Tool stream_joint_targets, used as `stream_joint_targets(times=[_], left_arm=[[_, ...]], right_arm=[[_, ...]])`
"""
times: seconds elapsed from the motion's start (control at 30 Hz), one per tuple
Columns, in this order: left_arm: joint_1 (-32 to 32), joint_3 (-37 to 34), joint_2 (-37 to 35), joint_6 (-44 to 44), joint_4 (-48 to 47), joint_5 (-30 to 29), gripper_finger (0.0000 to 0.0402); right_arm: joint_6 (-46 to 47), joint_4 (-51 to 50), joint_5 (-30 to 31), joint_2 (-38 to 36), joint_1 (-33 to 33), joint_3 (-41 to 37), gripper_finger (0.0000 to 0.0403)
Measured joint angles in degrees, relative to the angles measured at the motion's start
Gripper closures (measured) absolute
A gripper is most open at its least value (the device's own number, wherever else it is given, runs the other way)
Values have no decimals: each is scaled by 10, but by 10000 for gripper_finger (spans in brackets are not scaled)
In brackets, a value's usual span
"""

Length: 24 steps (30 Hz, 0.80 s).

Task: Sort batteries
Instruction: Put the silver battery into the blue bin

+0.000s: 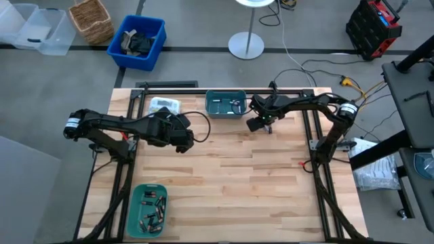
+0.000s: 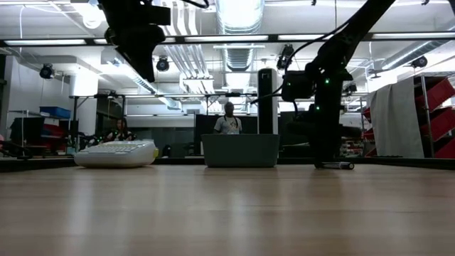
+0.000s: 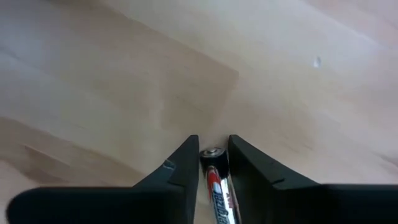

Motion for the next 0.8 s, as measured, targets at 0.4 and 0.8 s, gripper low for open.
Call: stream_joint_targets(times=[0.4, 0.8], left_arm=[[0, 0, 0, 4, 3, -20, 246], [0, 0, 0, 17, 3, -22, 246]], right_arm=[[23, 55, -40, 0, 6, 8, 369], [25, 22, -108, -126, 18, 54, 396]])
